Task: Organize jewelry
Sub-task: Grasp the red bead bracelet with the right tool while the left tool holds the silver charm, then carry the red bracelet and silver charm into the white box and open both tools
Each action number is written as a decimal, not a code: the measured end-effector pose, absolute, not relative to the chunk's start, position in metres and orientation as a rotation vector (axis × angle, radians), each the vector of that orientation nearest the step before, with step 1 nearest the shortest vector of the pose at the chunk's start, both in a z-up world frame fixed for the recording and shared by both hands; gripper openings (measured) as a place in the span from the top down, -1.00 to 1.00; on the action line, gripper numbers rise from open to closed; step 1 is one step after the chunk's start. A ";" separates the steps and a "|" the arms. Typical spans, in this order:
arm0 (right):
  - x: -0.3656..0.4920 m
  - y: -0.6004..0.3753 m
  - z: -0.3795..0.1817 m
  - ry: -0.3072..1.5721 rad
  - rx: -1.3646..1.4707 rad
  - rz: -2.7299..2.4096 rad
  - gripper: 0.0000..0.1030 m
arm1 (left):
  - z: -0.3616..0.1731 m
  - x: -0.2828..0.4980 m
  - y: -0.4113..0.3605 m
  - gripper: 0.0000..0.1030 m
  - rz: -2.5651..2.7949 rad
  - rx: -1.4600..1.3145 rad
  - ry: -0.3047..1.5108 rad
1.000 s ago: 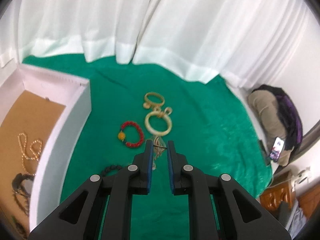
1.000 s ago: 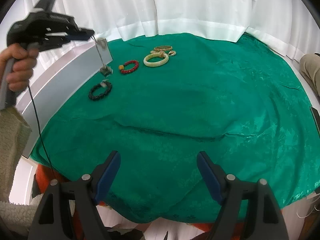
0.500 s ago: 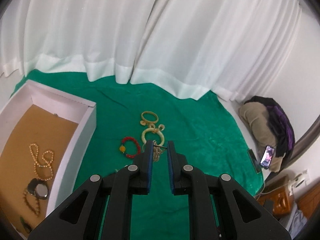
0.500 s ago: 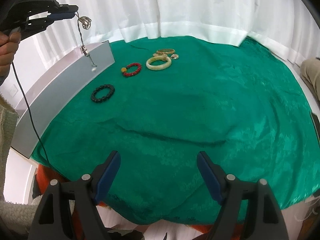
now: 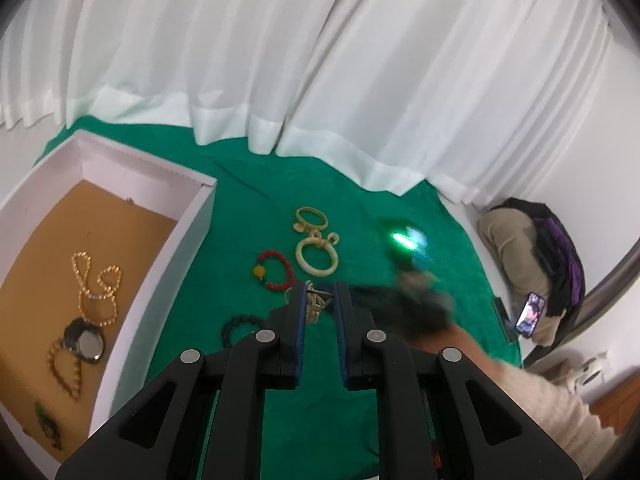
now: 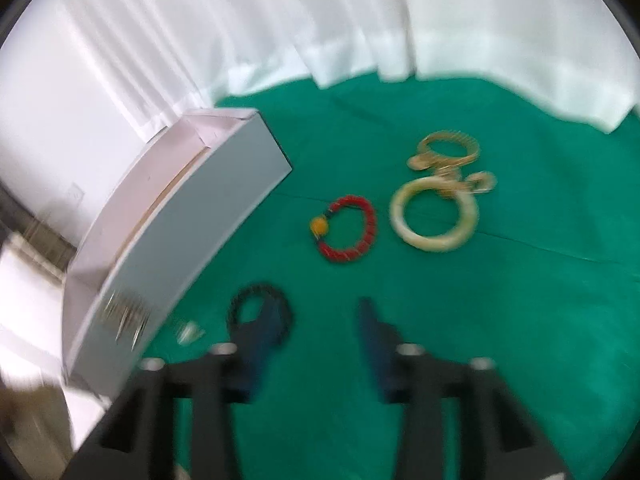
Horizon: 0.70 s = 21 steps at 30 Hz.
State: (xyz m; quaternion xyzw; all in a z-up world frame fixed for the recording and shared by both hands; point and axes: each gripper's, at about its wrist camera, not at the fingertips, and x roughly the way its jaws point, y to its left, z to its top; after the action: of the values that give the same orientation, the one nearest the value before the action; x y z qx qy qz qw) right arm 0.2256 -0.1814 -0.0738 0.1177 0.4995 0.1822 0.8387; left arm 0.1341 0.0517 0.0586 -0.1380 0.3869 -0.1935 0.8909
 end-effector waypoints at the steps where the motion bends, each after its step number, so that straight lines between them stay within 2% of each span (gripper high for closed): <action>1: 0.240 -0.175 -0.079 1.067 0.251 0.368 0.31 | 0.059 0.132 0.055 0.77 -0.399 -0.295 0.801; 5: 0.286 -0.149 -0.100 1.111 0.239 0.295 0.30 | 0.060 0.129 0.065 0.77 -0.380 -0.312 0.792; 11: 0.300 -0.114 -0.118 1.156 0.104 0.217 0.30 | 0.057 0.126 0.077 0.77 -0.367 -0.332 0.789; 12: 0.300 -0.108 -0.117 1.156 0.066 0.198 0.38 | 0.057 0.126 0.079 0.77 -0.365 -0.335 0.790; 13: 0.298 -0.104 -0.117 1.154 0.033 0.181 0.65 | 0.056 0.125 0.081 0.77 -0.362 -0.338 0.792; 16: 0.288 -0.106 -0.107 1.141 0.071 0.209 0.66 | 0.058 0.121 0.084 0.77 -0.362 -0.339 0.786; 21: 0.256 -0.120 -0.057 1.047 0.126 0.286 0.66 | 0.068 0.110 0.092 0.77 -0.368 -0.361 0.760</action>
State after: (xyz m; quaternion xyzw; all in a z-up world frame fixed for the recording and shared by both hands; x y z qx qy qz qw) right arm 0.2556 -0.1203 -0.0572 0.0597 0.4978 0.1358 0.8545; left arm 0.1099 0.0925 0.0680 -0.1742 0.3668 -0.1774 0.8965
